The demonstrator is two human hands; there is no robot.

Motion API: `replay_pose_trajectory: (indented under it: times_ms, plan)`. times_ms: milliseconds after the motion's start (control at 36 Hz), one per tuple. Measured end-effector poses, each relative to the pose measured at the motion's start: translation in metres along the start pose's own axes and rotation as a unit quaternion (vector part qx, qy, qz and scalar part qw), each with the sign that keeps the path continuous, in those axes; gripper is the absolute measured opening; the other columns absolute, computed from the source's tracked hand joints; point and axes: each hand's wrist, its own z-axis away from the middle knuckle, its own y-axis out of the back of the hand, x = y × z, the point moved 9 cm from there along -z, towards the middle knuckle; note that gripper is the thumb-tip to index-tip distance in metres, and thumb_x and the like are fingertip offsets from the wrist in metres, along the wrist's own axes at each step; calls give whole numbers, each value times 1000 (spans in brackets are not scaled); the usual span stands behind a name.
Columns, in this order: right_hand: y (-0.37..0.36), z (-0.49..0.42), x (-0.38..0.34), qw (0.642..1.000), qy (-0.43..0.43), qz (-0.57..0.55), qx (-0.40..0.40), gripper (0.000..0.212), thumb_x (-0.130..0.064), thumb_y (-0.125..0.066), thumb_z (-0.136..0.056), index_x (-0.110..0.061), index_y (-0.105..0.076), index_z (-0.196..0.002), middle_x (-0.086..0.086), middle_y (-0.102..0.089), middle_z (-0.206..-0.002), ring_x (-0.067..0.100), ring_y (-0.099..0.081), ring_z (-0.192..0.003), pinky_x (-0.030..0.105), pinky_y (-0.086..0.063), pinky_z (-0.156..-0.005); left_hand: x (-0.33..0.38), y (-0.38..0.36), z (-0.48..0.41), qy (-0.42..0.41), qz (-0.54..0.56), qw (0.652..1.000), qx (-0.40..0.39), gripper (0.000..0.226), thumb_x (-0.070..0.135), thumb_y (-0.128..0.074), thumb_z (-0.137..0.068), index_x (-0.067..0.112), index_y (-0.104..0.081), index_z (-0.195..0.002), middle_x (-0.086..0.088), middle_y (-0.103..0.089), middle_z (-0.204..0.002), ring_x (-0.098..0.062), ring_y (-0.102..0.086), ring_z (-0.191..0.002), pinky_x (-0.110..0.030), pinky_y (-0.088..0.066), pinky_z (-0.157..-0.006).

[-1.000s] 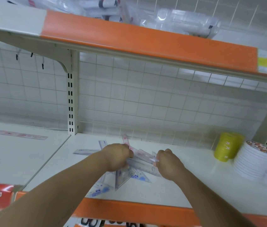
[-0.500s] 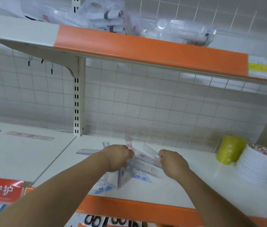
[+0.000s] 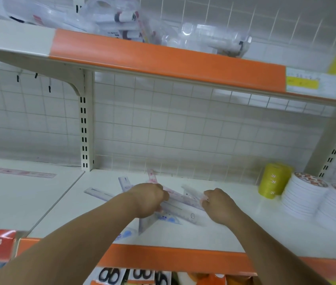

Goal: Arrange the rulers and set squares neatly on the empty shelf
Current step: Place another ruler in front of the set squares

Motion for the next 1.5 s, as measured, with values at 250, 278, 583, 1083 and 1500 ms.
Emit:
replay_pose_trajectory:
  times_ms: [250, 278, 583, 1083, 1500]
  plan:
    - [0, -4, -39, 999, 31, -29, 16, 40, -29, -61, -88, -17, -54, -126, 3, -56, -122, 21, -54, -111, 28, -45, -89, -28, -1, 33, 39, 0, 999, -3, 30, 17, -49, -97, 13, -55, -126, -10, -54, -114, -26, -55, -105, -33, -43, -80]
    - [1, -4, -47, 999, 37, -33, 18, 41, -29, -62, -88, -18, -54, -127, 3, -56, -123, 21, -54, -112, 28, -44, -88, -33, -2, 39, 47, -1, 999, -5, 28, 16, -49, -97, 12, -56, -124, -10, -53, -111, -27, -56, -103, -34, -44, -80]
    - [2, 1, -150, 992, 119, -26, 15, 40, -23, -58, -88, -21, -54, -128, 3, -55, -128, 21, -53, -116, 27, -43, -91, -110, 6, 116, 144, 3, 990, -8, 36, 22, -53, -98, 15, -50, -133, -9, -52, -124, -27, -54, -112, -32, -43, -87]
    - [-21, 39, -374, 979, 200, -41, -12, 44, -32, -60, -90, -21, -52, -131, 2, -53, -131, 21, -53, -116, 29, -44, -92, -242, 7, 289, 226, 2, 974, 16, 43, 23, -57, -96, 18, -48, -138, -6, -53, -132, -25, -55, -115, -33, -48, -94]
    - [-40, 88, -543, 971, 230, -66, -12, 45, -33, -62, -90, -22, -52, -133, 0, -57, -131, 20, -55, -116, 32, -47, -91, -345, -5, 444, 290, -8, 957, -8, 23, 21, -55, -96, 13, -58, -117, -9, -56, -113, -28, -56, -105, -33, -46, -82]
